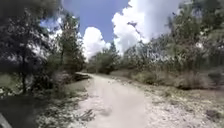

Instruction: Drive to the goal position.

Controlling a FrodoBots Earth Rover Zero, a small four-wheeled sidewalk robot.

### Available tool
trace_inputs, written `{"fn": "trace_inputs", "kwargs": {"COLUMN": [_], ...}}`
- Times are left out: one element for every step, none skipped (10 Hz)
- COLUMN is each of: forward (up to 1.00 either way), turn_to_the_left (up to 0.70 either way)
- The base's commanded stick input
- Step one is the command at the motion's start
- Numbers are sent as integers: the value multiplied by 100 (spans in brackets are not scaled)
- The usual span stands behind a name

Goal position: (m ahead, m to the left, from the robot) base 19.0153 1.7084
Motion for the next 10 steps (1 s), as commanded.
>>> {"fn": "trace_inputs", "kwargs": {"forward": [50,50,50,50,50,50,50,50,50,50], "turn_to_the_left": [0,0,0,0,0,0,0,0,0,0]}}
